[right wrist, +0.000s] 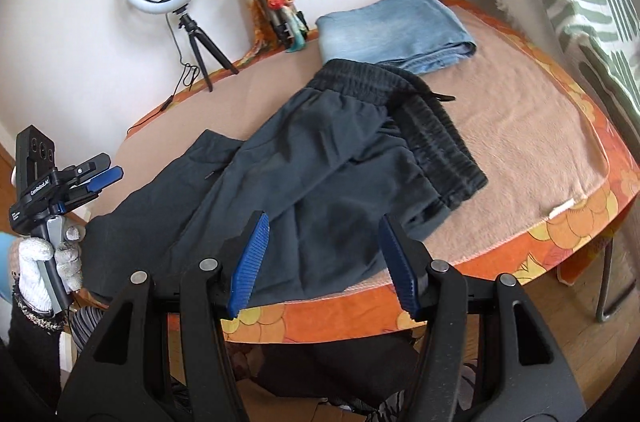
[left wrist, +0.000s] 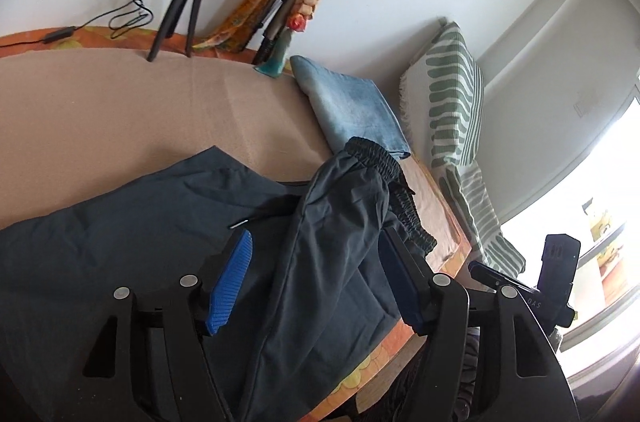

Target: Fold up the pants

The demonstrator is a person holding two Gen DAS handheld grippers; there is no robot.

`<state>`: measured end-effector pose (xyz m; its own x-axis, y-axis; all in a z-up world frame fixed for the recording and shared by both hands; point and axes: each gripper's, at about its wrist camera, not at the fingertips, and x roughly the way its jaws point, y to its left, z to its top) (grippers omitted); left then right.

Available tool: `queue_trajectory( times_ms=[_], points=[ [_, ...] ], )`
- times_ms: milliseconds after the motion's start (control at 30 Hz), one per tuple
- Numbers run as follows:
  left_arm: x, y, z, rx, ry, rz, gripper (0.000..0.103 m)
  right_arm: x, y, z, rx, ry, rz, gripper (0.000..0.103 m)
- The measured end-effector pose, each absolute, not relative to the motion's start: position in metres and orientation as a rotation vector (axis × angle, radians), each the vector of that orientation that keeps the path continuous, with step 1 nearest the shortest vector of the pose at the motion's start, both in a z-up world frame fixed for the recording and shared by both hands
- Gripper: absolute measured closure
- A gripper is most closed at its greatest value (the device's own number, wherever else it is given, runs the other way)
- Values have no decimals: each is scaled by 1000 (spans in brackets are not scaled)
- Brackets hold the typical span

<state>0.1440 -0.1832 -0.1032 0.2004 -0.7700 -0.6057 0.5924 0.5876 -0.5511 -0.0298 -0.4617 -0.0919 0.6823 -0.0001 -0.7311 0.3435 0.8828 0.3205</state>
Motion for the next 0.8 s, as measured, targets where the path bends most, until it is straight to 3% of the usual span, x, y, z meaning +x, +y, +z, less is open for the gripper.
queue_trajectory(
  times_ms=[367, 700, 800],
  points=[
    [191, -296, -152, -128, 1140, -1032, 38, -61, -518, -99, 537, 769, -253, 43],
    [211, -333, -192, -74, 1228, -999, 38, -63, -539, -111, 550, 779, -269, 43],
    [208, -335, -193, -95, 1212, -1027, 44, -62, -544, -113, 557, 780, -271, 43]
  ],
)
